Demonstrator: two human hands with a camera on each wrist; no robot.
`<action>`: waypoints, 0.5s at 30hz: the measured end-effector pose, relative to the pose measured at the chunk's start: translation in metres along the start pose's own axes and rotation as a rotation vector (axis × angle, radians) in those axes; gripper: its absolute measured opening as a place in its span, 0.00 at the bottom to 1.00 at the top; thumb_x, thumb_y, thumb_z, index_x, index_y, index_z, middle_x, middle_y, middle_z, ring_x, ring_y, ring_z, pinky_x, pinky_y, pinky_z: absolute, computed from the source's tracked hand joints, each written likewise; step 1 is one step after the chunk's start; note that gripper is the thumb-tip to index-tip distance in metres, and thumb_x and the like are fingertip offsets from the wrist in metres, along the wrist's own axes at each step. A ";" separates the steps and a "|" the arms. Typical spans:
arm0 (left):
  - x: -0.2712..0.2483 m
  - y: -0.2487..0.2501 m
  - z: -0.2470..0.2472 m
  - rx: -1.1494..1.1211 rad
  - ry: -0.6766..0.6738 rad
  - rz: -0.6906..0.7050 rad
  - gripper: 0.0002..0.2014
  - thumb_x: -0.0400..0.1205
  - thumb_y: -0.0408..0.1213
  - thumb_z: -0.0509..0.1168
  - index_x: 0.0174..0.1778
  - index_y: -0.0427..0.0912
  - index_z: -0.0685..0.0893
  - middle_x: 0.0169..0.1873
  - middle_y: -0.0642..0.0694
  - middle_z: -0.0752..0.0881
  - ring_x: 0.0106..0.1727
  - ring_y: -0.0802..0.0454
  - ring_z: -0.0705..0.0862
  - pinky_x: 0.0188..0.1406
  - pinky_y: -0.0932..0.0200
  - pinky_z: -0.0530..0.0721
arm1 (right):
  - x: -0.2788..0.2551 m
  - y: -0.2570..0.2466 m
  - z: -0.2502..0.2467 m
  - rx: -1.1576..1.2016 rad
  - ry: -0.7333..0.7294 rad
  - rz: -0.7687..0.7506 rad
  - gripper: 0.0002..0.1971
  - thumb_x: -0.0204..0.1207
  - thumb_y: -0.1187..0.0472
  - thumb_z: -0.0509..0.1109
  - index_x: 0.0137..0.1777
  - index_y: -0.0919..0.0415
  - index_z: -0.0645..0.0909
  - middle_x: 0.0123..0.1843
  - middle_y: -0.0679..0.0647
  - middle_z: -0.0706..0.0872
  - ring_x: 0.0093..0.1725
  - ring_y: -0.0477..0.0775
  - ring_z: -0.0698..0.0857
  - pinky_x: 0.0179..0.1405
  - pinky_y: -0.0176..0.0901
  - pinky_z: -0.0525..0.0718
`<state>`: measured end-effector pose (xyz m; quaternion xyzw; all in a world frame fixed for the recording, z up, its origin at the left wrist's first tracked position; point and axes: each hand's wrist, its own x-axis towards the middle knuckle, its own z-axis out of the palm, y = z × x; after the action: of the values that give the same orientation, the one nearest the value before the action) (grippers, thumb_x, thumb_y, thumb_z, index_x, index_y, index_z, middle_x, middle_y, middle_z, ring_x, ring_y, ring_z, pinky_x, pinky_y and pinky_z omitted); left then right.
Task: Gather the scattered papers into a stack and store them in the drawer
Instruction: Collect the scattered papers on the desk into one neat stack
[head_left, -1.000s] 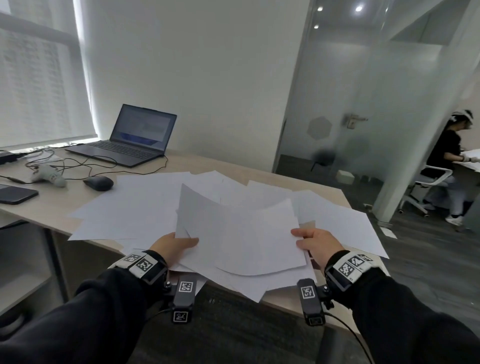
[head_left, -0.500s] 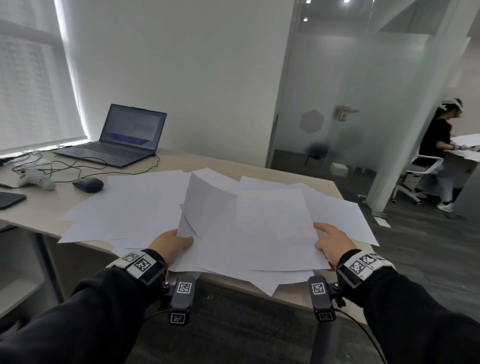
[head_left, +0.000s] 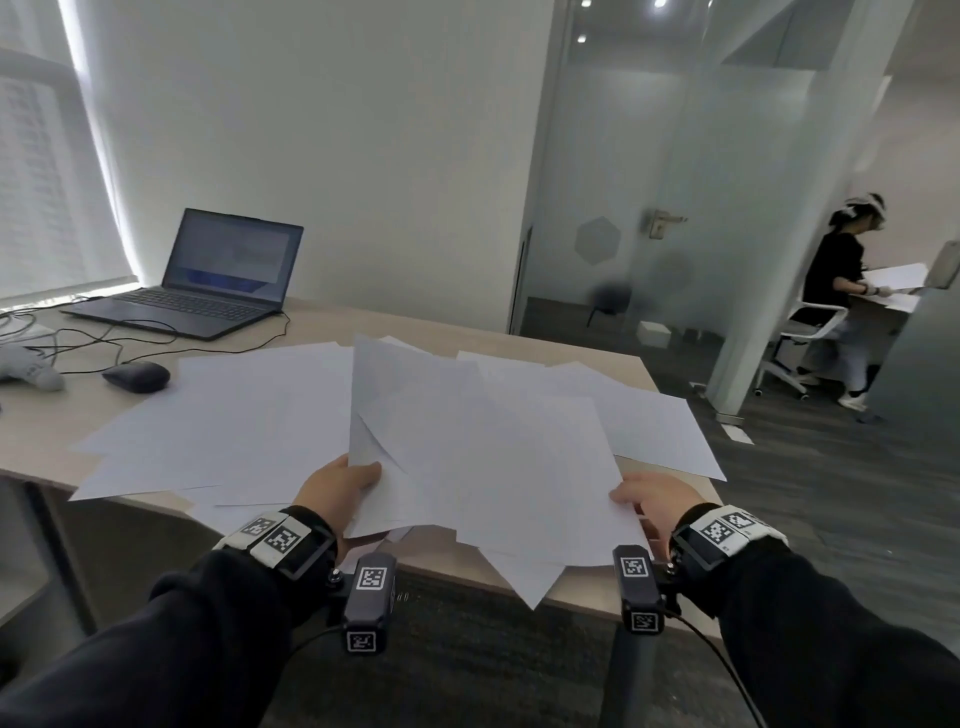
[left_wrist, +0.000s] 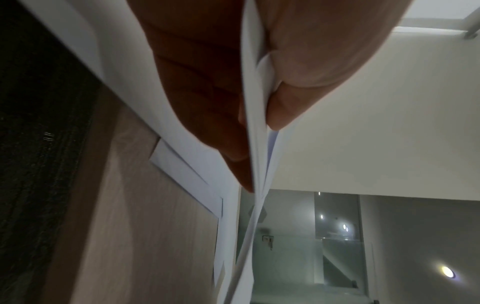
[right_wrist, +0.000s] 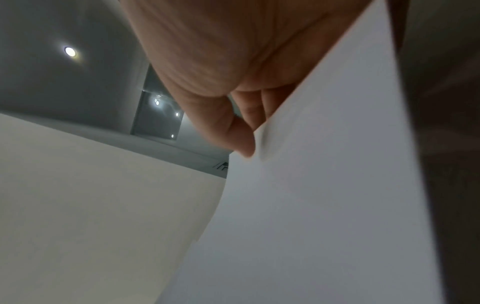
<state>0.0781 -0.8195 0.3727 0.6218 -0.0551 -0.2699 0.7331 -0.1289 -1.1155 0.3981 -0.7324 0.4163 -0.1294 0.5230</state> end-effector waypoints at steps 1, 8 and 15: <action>0.001 -0.001 0.002 0.016 -0.005 -0.002 0.07 0.85 0.31 0.62 0.56 0.43 0.83 0.47 0.33 0.86 0.45 0.33 0.85 0.40 0.36 0.87 | -0.005 -0.002 0.003 0.020 -0.029 0.013 0.04 0.74 0.70 0.72 0.46 0.70 0.87 0.46 0.68 0.91 0.47 0.70 0.90 0.50 0.58 0.87; -0.006 0.004 0.003 0.093 -0.029 0.031 0.10 0.85 0.32 0.64 0.61 0.38 0.83 0.53 0.32 0.89 0.56 0.29 0.87 0.62 0.28 0.82 | 0.013 -0.002 0.001 -0.140 -0.026 -0.006 0.09 0.75 0.67 0.74 0.53 0.68 0.86 0.49 0.62 0.91 0.49 0.64 0.90 0.60 0.57 0.87; -0.010 0.015 -0.003 0.073 -0.017 0.017 0.06 0.83 0.34 0.66 0.54 0.40 0.84 0.38 0.39 0.87 0.33 0.42 0.83 0.26 0.59 0.79 | 0.014 -0.004 -0.005 0.194 0.015 0.027 0.07 0.79 0.70 0.68 0.54 0.66 0.85 0.56 0.71 0.90 0.58 0.75 0.88 0.67 0.73 0.81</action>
<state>0.0759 -0.8111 0.3885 0.6453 -0.0764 -0.2667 0.7118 -0.1213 -1.1289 0.3998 -0.6717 0.4156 -0.1673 0.5900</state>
